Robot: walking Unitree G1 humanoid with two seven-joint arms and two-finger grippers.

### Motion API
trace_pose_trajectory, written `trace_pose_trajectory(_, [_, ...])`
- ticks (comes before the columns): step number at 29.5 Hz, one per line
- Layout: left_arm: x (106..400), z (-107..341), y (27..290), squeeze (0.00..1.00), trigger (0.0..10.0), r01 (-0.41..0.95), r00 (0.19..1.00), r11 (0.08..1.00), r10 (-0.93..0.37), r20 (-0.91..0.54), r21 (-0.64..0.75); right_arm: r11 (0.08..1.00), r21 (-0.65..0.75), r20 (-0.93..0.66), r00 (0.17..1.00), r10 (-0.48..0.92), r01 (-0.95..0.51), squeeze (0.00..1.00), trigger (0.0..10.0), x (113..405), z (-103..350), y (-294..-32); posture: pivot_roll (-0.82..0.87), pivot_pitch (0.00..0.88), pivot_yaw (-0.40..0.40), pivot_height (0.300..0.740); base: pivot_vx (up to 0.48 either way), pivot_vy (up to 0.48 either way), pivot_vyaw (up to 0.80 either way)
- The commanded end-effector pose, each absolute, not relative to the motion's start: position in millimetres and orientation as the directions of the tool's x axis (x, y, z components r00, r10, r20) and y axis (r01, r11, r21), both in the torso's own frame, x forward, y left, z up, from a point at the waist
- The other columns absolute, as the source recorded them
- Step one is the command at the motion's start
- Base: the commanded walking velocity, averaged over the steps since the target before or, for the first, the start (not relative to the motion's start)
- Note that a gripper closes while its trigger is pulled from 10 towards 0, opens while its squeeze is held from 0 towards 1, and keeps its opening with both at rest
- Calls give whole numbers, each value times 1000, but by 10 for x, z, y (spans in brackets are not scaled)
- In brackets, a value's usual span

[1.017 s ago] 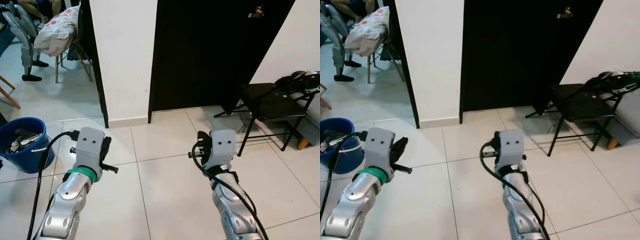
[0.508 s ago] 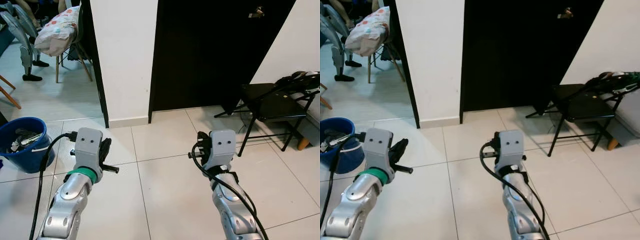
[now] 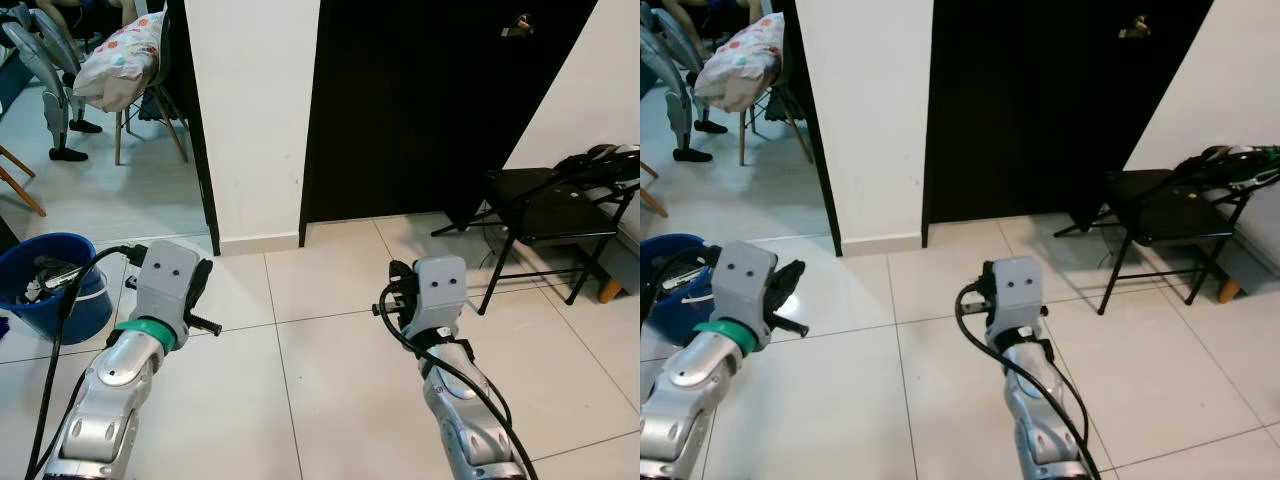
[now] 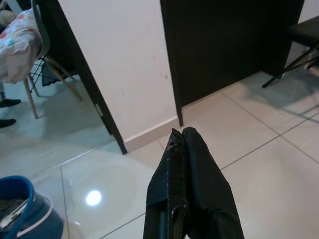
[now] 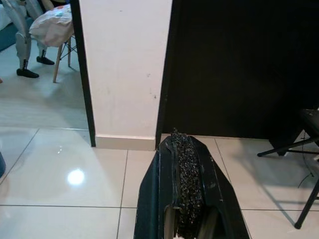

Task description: Hang hanger

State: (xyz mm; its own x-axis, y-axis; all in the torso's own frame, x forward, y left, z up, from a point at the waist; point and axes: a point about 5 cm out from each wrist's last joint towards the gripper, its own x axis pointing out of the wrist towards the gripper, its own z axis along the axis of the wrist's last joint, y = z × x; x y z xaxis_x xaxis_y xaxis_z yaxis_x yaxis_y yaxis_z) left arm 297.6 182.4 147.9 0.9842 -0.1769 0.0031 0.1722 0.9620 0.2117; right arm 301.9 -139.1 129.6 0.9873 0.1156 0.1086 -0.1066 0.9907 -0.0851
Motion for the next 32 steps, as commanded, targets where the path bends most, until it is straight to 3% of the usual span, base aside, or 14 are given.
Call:
trace_pose_trajectory(1, [2969, 1430, 1831, 0, 10000, 175, 985, 966, -173, -24, 190, 992, -92, 88, 992, 96, -88, 0, 10000, 3026, 1262, -1440, -21, 0, -1, 740, 0, 0, 0])
trace_pose_trajectory(13, [2860, 1321, 1589, 0, 10000, 139, 988, 989, -136, -67, 48, 993, -74, 93, 991, 94, -87, 0, 10000, 3046, 1277, -1444, -2, 0, -2, 740, 0, 0, 0])
trace_pose_trajectory(27, [2860, 1314, 1734, 0, 10000, 118, 992, 984, -112, -53, 132, 992, -75, 76, 992, 103, -97, 0, 10000, 3026, 1223, -1408, 2, 0, 2, 740, 0, 0, 0])
trace_pose_trajectory(29, [2841, 1130, 1775, 0, 10000, 106, 984, 983, -82, -158, 148, 991, -100, -2, 996, 87, -87, 0, 10000, 3034, 1095, -1451, -5, 0, 4, 740, 0, 0, 0])
trace_pose_trajectory(32, [2849, 1076, 1797, 0, 10000, 98, 980, 984, -70, -184, 147, 991, -118, -44, 997, 60, -65, 0, 10000, 3055, 1035, -1519, -2, 0, 4, 740, 0, 0, 0])
